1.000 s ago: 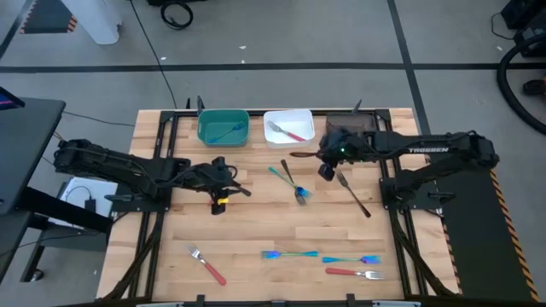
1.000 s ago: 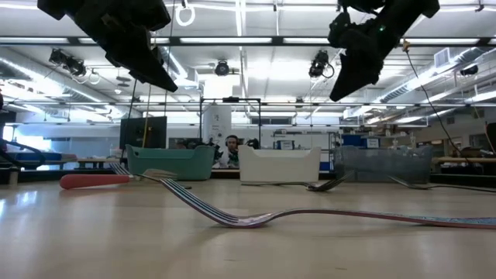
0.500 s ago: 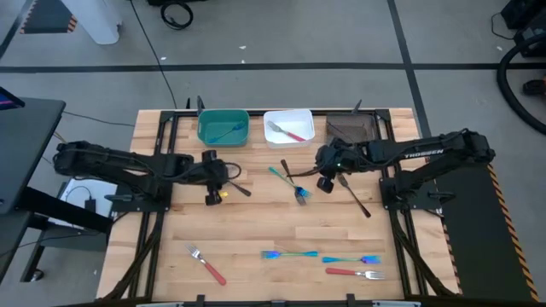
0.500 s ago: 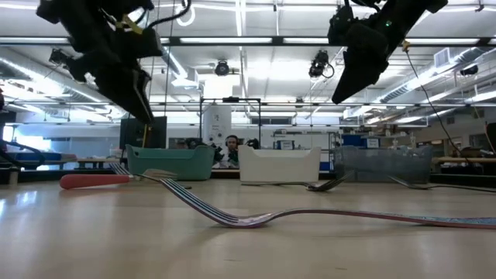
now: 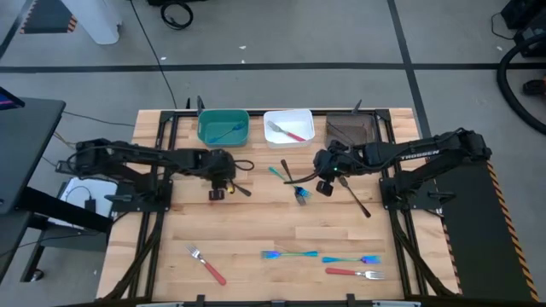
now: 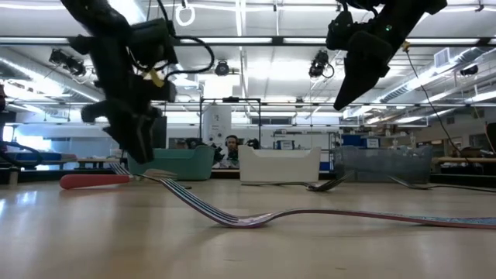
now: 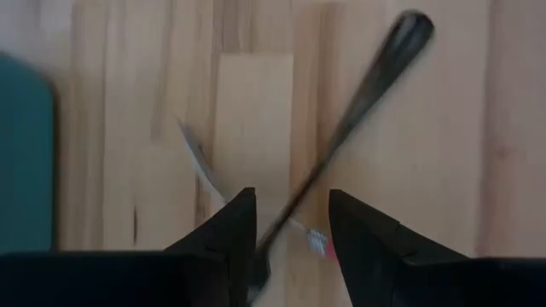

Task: Sort silverware by color (type)
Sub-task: Put the black fork into the black bin

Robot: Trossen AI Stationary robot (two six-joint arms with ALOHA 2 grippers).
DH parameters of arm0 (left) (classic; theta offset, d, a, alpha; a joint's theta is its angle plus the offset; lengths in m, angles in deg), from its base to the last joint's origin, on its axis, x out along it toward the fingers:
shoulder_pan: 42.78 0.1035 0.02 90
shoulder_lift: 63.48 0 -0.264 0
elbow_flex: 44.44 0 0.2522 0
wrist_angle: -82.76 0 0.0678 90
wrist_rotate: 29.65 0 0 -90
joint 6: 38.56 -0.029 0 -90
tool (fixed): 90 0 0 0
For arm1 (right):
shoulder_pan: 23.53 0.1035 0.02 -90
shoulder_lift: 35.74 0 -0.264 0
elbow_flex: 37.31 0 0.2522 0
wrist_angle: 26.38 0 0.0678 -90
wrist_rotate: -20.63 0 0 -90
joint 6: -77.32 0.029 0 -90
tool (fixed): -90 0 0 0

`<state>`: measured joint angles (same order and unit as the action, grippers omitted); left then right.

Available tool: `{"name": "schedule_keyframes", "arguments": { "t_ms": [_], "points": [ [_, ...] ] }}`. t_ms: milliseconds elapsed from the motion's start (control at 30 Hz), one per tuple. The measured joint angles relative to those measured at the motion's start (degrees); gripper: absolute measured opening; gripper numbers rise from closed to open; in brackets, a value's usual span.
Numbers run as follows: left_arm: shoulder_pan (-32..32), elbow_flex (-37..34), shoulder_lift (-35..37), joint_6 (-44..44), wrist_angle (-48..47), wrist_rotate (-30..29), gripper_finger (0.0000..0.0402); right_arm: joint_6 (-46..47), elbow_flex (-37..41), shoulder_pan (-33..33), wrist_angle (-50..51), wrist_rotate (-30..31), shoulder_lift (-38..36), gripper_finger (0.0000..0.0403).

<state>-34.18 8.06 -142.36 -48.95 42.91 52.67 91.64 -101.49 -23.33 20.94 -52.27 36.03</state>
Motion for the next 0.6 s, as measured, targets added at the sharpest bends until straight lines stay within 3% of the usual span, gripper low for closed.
{"name": "schedule_keyframes", "arguments": {
  "t_ms": [600],
  "points": [
    [-0.1, 0.2, -10.4, -2.9, 5.7, 0.0, 0.0138, -1.0, 0.0, -0.1, -0.6, 1.4, 0.0, 0.0087]
  ]
}}
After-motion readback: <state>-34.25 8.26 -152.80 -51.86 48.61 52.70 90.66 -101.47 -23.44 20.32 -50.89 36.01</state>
